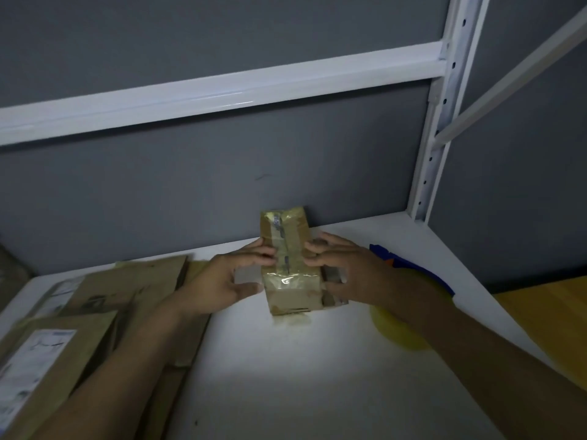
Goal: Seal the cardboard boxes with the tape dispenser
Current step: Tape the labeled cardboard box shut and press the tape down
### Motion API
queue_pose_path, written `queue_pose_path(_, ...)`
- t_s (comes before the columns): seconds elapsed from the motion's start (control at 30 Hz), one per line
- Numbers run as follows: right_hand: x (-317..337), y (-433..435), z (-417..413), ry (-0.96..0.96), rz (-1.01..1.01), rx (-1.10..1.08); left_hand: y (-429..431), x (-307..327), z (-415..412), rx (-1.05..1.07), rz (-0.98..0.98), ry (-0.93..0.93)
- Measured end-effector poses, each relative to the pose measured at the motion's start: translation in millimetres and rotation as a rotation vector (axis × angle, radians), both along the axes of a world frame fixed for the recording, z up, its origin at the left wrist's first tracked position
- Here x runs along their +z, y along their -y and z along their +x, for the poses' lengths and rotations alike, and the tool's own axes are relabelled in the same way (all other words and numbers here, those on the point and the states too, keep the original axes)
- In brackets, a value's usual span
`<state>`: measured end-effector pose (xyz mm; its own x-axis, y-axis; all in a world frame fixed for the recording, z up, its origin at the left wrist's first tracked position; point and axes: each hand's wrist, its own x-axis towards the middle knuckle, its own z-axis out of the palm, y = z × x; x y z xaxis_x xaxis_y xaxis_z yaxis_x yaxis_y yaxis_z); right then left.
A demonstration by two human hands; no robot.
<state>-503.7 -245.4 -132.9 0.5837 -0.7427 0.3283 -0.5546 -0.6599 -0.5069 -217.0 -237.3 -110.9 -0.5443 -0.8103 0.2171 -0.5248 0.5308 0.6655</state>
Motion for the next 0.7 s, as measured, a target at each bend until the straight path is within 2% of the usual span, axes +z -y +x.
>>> queue_pose_path(0.13, -1.1, 7.7, 2.8, -0.069, -0.125, 0.029, 6.4, -8.4, -7.2, 0.021, -0.253, -0.024)
queue_pose_path(0.3, -11.1, -0.3, 18.9, 0.008, -0.302, -0.037, 6.1, -20.0, -17.4, 0.134, -0.339, -0.072)
queue_pose_path(0.37, -13.7, -3.8, 20.8, 0.034, -0.262, -0.069, 3.4, -23.7, -21.4, 0.178, -0.358, -0.068)
queue_pose_path(0.53, 4.8, -8.9, 15.8, 0.044, 0.025, -0.038, -0.6, -17.1, -21.3, 0.183, -0.3, -0.063)
queue_pose_path(0.6, 9.9, -5.6, 24.5, 0.094, 0.025, -0.099, 4.0, -14.1, -25.4, 0.226, -0.343, -0.048)
queue_pose_path(0.7, 1.4, -1.7, 40.8, 0.107, -0.087, -0.223, 8.8, -18.3, -34.4, 0.324, -0.382, -0.02)
